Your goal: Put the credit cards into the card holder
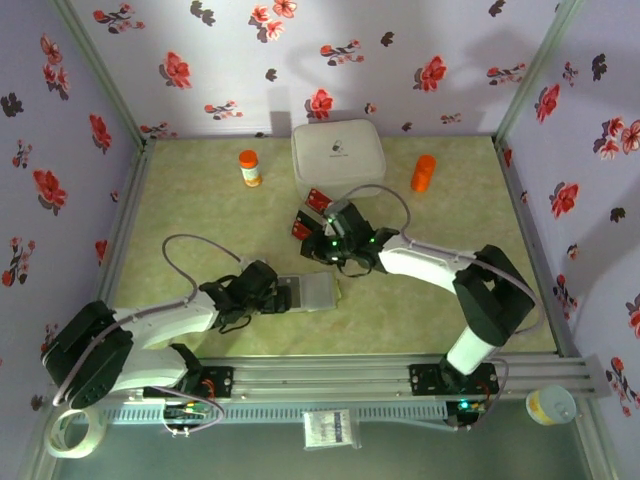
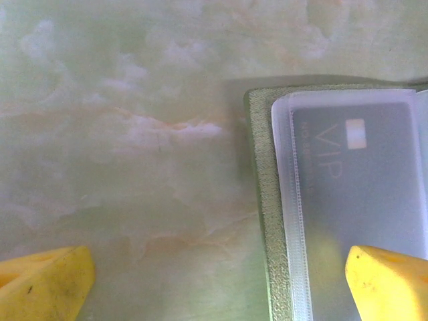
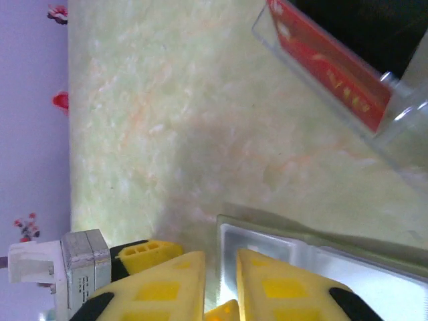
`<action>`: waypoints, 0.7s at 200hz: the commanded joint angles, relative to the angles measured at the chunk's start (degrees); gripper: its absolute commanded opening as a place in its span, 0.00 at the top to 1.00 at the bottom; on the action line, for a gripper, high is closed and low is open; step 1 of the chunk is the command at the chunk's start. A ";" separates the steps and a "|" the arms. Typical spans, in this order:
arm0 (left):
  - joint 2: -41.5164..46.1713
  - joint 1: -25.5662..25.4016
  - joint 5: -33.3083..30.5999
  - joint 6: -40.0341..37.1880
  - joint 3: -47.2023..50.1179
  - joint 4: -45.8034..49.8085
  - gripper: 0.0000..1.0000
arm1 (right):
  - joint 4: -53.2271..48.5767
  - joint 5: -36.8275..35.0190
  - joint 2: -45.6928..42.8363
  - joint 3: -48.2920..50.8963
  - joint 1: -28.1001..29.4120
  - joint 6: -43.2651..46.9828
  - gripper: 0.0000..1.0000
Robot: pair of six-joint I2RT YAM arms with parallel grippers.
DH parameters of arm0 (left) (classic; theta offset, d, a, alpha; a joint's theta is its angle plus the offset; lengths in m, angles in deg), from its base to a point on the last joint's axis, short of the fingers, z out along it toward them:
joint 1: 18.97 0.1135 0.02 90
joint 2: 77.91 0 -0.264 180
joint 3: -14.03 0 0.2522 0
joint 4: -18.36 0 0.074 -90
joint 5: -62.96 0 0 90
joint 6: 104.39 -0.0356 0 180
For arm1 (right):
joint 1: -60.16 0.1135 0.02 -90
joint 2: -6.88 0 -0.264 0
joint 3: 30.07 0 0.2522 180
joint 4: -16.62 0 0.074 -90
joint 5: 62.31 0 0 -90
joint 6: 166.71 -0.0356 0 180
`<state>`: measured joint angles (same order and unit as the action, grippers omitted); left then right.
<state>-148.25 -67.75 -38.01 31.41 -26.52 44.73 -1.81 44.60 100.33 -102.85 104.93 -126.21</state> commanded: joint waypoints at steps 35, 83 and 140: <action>-1.86 -0.01 -0.64 0.42 0.01 6.22 0.02 | -26.20 -16.61 0.58 -10.50 -0.77 19.91 0.70; -2.58 -0.09 -0.55 0.72 0.25 6.68 0.02 | -36.88 -27.06 5.39 -18.41 -0.75 29.18 0.68; -2.68 -0.09 -0.55 0.94 0.66 6.60 0.02 | -41.12 -32.96 10.86 -24.51 -0.65 33.70 0.68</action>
<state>-149.10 -67.75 -38.05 31.41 -27.39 45.93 -38.42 16.53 108.94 -124.34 104.50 -96.33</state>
